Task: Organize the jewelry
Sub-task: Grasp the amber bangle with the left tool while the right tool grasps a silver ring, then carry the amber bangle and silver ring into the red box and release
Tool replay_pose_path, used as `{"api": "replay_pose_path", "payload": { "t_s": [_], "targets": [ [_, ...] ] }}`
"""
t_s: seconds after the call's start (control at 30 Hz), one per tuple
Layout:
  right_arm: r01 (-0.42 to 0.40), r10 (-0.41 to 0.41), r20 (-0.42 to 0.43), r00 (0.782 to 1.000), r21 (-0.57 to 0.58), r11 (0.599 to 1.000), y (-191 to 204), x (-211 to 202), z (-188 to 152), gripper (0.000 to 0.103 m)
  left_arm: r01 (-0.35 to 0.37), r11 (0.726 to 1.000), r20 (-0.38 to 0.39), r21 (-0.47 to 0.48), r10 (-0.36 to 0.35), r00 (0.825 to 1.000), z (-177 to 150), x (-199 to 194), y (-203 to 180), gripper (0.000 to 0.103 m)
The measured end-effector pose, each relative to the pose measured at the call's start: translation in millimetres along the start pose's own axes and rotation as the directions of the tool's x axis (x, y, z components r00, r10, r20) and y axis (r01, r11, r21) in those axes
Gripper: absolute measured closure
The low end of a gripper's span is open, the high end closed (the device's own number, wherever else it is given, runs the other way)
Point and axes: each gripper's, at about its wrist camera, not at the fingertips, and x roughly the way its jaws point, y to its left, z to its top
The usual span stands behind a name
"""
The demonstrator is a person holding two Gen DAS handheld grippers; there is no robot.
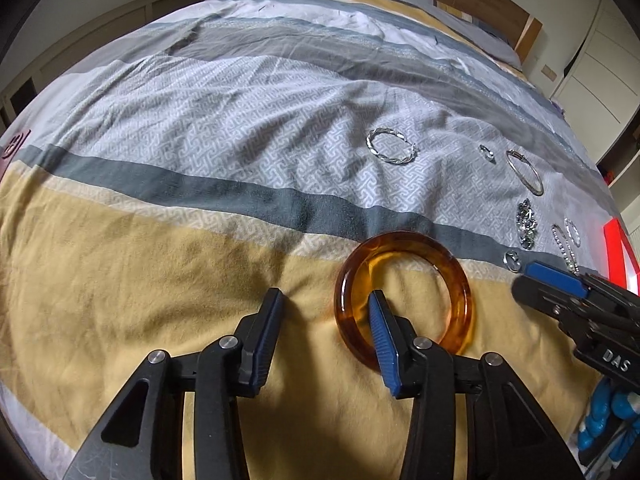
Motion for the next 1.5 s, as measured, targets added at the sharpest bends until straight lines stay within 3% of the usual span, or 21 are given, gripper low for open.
{"api": "replay_pose_path", "payload": {
  "t_s": [0.1, 0.2, 0.23, 0.33, 0.57, 1.0, 1.23, 1.5],
  "targets": [
    [0.004, -0.004, 0.0, 1.0, -0.007, 1.0, 0.7, 10.1, 5.1, 0.073, -0.017, 1.0, 0.002, 0.023, 0.017, 1.0, -1.6, 1.9, -4.2, 0.065],
    [0.003, -0.003, -0.005, 1.0, -0.011, 1.0, 2.0, 15.2, 6.1, 0.085, -0.021, 0.999, 0.004, 0.045, 0.021, 1.0, -3.2, 2.8, -9.6, 0.08],
    [0.005, -0.005, -0.008, 1.0, -0.015, 1.0, 2.9, 16.4, 5.8, 0.085, -0.021, 0.999, 0.005, 0.046, 0.021, 1.0, -3.6, 2.7, -10.7, 0.088],
    [0.005, -0.005, -0.005, 1.0, -0.013, 1.0, 4.1, 15.5, 5.2, 0.085, -0.03, 0.999, 0.011, 0.045, 0.03, 1.0, -4.4, 0.9, -13.2, 0.093],
    [0.0, 0.001, 0.031, 1.0, -0.022, 1.0, 11.1, -12.3, -0.8, 0.085, -0.045, 0.998, 0.026, 0.043, 0.044, 0.999, -7.8, -20.5, -16.8, 0.094],
    [0.016, -0.012, 0.144, 0.989, -0.028, 0.999, 29.2, -120.8, -41.2, 0.085, -0.068, 0.994, 0.103, 0.081, 0.06, 0.993, -39.8, -92.7, -41.9, 0.094],
    [0.048, -0.049, 0.219, 0.974, 0.009, 0.999, 18.4, -182.8, -75.4, 0.085, -0.062, 0.991, 0.164, 0.12, 0.042, 0.986, -56.8, -137.8, -69.4, 0.094],
    [0.107, -0.121, 0.297, 0.947, 0.065, 0.992, -9.1, -250.9, -118.2, 0.085, -0.012, 0.984, 0.21, 0.18, -0.026, 0.977, -77.1, -171.5, -121.1, 0.094]
  ]
}}
